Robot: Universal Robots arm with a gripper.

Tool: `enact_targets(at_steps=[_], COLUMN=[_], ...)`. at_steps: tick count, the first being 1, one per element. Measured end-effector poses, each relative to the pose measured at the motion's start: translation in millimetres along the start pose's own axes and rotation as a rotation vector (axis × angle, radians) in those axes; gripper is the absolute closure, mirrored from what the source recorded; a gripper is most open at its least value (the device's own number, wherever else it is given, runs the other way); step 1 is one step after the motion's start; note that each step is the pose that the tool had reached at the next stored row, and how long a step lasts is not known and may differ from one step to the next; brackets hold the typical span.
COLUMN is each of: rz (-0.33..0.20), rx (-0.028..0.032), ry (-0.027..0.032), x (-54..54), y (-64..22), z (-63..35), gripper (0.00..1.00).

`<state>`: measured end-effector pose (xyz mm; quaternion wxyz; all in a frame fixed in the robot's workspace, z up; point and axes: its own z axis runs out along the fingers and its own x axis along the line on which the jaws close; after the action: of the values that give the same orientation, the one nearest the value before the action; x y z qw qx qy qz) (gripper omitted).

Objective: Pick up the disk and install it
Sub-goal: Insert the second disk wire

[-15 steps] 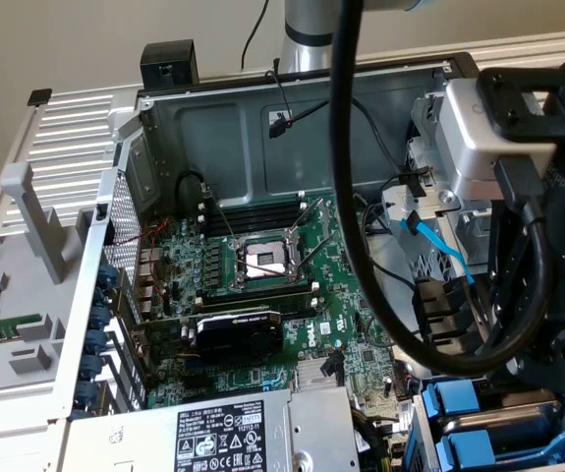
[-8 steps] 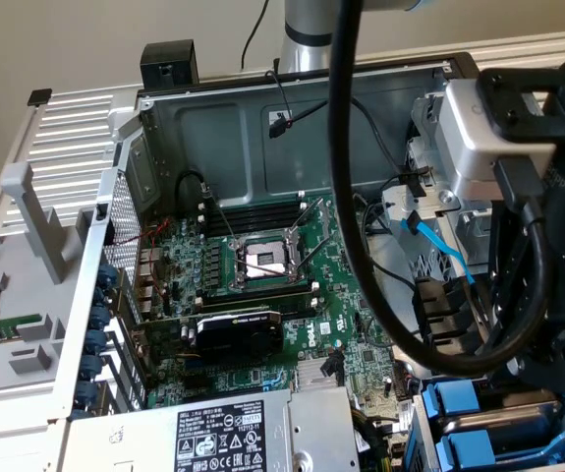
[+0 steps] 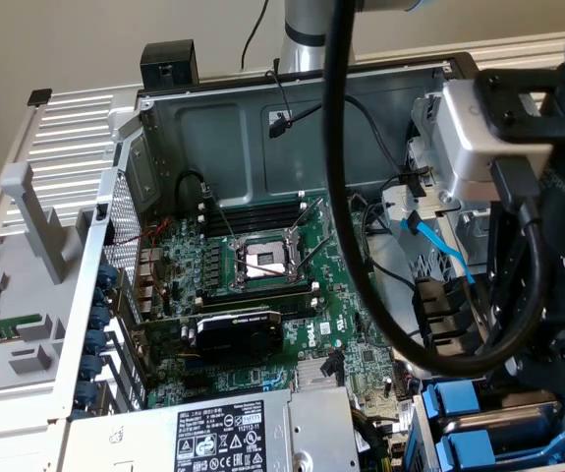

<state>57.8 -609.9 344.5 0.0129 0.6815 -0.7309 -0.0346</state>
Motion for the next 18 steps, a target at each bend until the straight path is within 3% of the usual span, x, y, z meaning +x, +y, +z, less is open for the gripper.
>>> enact_targets(at_steps=[18], rz=[0.0], rx=[0.0109], ry=[-0.0008], x=[0.3], y=[1.3], z=[0.0], gripper=[0.84])
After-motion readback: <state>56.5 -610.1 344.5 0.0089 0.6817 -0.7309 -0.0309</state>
